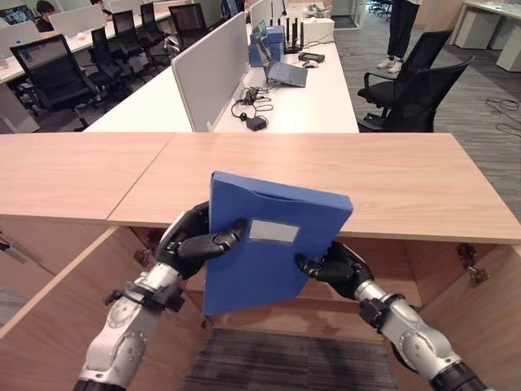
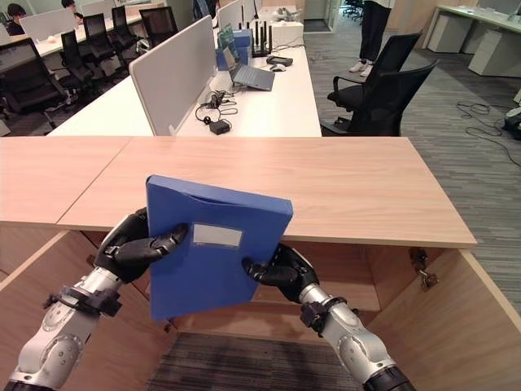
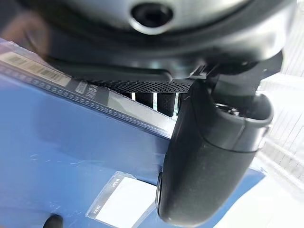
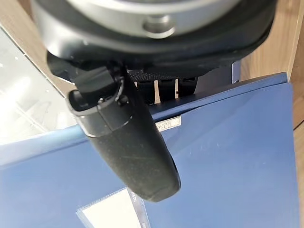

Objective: Put the empty folder in the office cabinet

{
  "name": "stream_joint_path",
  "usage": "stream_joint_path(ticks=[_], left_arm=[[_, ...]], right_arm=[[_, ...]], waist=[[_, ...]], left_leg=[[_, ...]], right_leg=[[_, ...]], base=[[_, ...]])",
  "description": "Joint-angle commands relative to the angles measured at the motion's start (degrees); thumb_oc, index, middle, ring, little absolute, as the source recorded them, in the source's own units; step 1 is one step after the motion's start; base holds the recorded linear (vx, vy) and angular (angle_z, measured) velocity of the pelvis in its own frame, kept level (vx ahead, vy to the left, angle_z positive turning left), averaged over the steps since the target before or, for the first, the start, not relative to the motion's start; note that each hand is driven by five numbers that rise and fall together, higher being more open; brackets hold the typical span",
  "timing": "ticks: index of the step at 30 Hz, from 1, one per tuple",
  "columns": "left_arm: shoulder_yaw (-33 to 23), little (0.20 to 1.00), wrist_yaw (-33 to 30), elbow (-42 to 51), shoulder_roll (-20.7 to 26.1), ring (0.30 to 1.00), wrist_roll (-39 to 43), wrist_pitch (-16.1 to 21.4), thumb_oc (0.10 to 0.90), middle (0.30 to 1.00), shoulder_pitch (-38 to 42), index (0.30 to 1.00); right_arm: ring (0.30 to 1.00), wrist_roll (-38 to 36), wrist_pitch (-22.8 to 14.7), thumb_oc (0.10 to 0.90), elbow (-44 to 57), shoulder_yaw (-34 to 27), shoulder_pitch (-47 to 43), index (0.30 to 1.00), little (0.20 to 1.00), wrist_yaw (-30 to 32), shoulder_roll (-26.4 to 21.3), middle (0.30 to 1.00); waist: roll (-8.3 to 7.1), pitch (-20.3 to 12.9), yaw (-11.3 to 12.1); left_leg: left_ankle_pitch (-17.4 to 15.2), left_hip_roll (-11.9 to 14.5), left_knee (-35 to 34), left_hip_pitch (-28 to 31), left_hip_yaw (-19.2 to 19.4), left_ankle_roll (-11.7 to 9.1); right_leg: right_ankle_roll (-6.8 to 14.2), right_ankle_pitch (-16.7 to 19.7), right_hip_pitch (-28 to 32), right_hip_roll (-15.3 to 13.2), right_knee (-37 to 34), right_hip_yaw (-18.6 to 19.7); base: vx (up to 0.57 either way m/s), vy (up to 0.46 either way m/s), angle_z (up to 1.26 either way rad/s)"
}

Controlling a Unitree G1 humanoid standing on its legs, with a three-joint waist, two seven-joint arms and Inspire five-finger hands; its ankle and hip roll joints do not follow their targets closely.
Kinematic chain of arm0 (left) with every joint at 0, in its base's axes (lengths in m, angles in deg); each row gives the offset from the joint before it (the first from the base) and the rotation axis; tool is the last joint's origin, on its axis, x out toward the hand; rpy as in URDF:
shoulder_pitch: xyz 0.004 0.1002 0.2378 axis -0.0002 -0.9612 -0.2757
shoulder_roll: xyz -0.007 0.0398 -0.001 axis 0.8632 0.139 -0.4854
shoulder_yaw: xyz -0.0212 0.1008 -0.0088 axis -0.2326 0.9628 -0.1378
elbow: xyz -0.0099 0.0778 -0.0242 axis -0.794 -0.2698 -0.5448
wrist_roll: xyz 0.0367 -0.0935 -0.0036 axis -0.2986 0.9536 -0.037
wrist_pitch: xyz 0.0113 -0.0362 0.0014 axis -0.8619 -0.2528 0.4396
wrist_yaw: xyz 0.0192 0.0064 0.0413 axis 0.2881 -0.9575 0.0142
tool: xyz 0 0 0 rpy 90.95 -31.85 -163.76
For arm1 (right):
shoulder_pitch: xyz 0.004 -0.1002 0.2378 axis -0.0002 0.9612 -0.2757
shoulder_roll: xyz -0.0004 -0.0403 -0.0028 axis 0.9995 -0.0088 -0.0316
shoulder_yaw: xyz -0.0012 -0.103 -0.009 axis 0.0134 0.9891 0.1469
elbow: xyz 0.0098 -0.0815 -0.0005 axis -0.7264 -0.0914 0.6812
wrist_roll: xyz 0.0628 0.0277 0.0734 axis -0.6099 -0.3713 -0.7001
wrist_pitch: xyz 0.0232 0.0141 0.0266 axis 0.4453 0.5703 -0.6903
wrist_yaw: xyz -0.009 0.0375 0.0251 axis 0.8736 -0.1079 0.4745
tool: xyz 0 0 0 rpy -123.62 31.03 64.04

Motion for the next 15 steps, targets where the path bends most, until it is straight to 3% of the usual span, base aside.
stream_joint_path(ticks=[1,15], left_arm=[[5.72,0.300,3.30,7.67,-5.66,0.300,5.84,7.84,0.400,0.300,12.28,0.300],[4.42,0.300,2.65,6.85,-6.48,0.300,5.16,8.42,0.400,0.300,10.86,0.300]], right_arm=[[0.300,-10.61,-5.30,0.400,16.99,8.34,-19.11,0.300,0.300,-13.43,18.62,0.300],[0.300,-9.28,-3.78,0.400,16.00,8.74,-17.65,0.300,0.300,-14.08,16.23,0.300]], waist=[[-1.67,-1.51,-1.58],[-2.03,-1.30,-1.41]], left_leg=[[-6.82,-0.64,0.04,3.92,-3.28,0.07],[-6.69,-0.82,-0.10,3.53,-3.41,0.14]], right_leg=[[1.67,-10.53,5.47,-0.17,0.48,3.12],[1.86,-10.40,5.22,-0.32,0.48,2.73]], base=[[0.00,0.000,0.00],[0.00,0.000,0.00]])
